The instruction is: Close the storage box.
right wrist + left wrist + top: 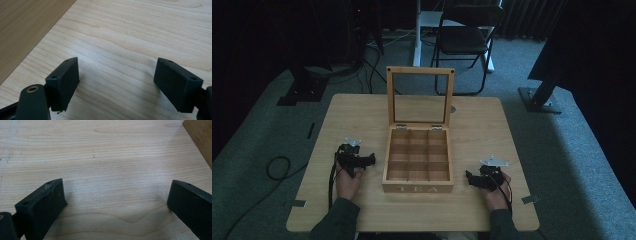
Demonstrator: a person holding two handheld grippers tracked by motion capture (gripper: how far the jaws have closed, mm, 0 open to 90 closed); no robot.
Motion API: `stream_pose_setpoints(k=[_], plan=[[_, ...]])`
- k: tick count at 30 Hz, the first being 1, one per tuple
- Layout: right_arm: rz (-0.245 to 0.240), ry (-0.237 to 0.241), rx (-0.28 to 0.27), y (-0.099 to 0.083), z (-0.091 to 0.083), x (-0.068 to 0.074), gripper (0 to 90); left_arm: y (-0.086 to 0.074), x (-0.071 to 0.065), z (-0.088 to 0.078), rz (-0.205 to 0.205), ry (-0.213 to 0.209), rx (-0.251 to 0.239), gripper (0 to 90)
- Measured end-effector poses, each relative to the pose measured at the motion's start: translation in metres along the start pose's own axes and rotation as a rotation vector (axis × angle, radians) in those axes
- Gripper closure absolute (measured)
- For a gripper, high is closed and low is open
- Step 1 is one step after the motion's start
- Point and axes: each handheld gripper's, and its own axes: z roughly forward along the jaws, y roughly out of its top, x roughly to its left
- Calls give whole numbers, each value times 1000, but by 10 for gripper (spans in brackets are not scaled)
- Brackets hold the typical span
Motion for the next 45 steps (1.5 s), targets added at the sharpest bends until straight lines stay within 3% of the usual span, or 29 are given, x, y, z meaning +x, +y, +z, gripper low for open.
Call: stream_pose_setpoints(k=[29,31,33,34,38,45], plan=[[-2,0,2,1,1,1,195,0,0,0,0,1,0,16],[9,-9,3,1,1,1,229,0,0,0,0,0,0,16],[21,-19,14,3,-1,3,317,0,0,0,0,1,1,16],[29,-3,17,5,-2,3,337,0,0,0,0,0,0,16],[32,25,24,10,-3,9,346,0,0,0,0,1,1,16],[10,37,-25,26,-12,17,407,0,0,0,1,1,0,16]])
